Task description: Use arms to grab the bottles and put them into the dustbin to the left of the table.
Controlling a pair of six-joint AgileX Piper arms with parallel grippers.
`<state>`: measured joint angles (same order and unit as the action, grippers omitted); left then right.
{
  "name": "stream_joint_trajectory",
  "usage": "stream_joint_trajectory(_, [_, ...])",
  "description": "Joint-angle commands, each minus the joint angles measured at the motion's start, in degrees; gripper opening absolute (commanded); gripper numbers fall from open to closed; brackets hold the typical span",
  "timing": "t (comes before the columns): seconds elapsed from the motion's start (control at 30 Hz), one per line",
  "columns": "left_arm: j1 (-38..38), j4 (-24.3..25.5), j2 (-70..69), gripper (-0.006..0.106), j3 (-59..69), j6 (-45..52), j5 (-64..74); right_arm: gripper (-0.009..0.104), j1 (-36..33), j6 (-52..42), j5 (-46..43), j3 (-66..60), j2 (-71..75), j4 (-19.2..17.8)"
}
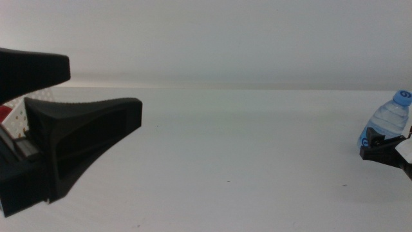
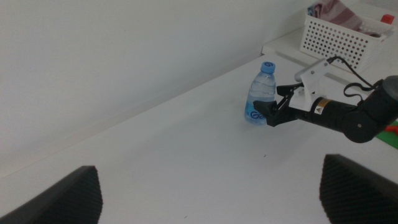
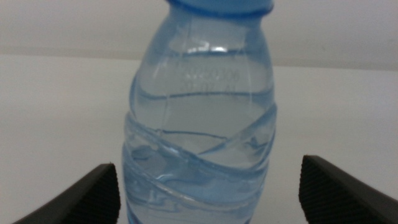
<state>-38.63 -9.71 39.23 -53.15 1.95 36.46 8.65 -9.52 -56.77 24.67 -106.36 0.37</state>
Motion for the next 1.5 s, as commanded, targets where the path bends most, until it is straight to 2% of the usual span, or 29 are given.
stream_joint_trajectory(0.0, [-0.4, -0.2, -0.2, 0.094, 0.3, 0.1, -1.1, 0.077, -0.2, -0.6, 0.1, 0.9, -1.2, -0.4])
stream_joint_trajectory(0.97, [-0.4, -0.2, -0.2, 0.094, 0.3, 0.1, -1.1, 0.077, -1.8, -0.8, 0.7, 11.3, -10.9, -0.4])
stream_joint_trajectory(1.07, [-0.4, -0.2, -0.2, 0.094, 0.3, 0.1, -1.1, 0.074, -2.4, -0.8, 0.7, 12.2, -11.5, -0.4])
stream_joint_trajectory(1.13, [-0.4, -0.2, -0.2, 0.094, 0.3, 0.1, -1.1, 0.065, -2.6, -1.2, 0.7, 12.3, -11.5, -0.4])
stream_joint_trajectory(1.2, [-0.4, -0.2, -0.2, 0.094, 0.3, 0.1, -1.1, 0.047, -2.9, -1.9, 0.8, 12.3, -11.5, -0.4])
stream_joint_trajectory(1.3, [-0.4, -0.2, -0.2, 0.094, 0.3, 0.1, -1.1, 0.006, -3.7, -1.8, 2.6, 12.3, -11.3, -0.9])
stream_joint_trajectory(1.33, [-0.4, -0.2, -0.2, 0.094, 0.3, 0.1, -1.1, -0.002, -4.5, -0.7, 3.6, 12.3, -10.6, -1.3])
stream_joint_trajectory(1.47, [-0.4, -0.2, -0.2, 0.094, 0.3, 0.1, -1.1, -0.002, -10.0, 3.4, 9.0, 14.4, -5.5, -7.7])
